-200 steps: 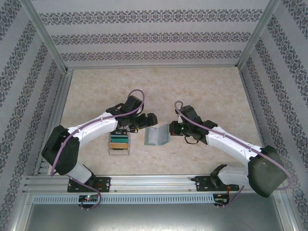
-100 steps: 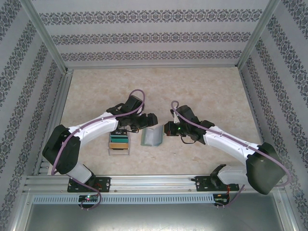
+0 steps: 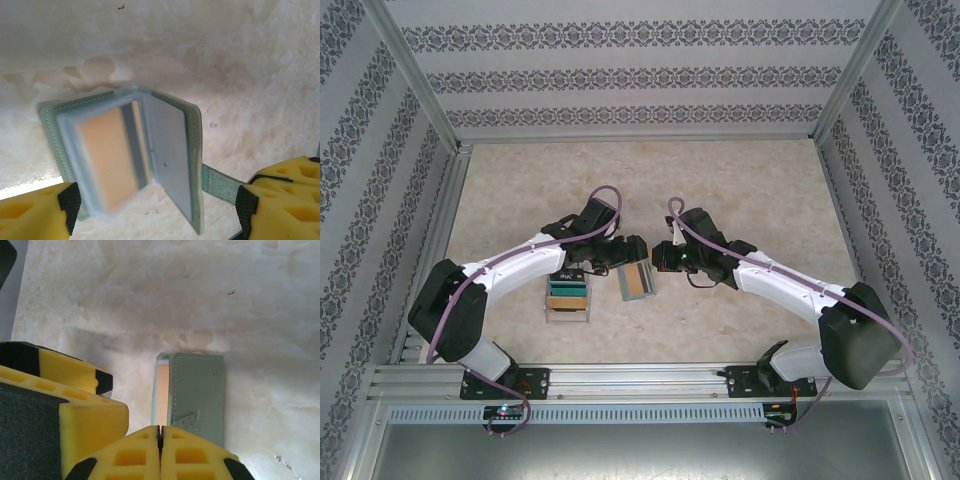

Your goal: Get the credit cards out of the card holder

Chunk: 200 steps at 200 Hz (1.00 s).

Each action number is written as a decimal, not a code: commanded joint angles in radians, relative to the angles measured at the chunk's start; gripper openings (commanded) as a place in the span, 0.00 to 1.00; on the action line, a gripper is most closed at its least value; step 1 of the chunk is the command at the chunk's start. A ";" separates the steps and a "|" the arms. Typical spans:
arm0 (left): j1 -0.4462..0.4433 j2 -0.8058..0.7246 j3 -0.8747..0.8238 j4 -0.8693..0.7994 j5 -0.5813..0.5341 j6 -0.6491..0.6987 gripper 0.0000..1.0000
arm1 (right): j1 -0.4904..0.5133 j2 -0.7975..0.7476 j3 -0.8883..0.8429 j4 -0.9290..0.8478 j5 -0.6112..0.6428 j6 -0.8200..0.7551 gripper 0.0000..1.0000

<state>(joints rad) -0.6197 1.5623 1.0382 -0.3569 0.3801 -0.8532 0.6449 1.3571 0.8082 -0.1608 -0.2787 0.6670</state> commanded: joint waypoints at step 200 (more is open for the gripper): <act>-0.018 0.072 -0.023 0.027 -0.034 0.012 0.32 | -0.035 -0.194 -0.038 -0.297 0.356 -0.053 0.65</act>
<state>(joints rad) -0.6289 1.6394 1.0206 -0.3096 0.3828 -0.8673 0.6003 1.2282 0.7486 -0.4305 0.0475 0.6189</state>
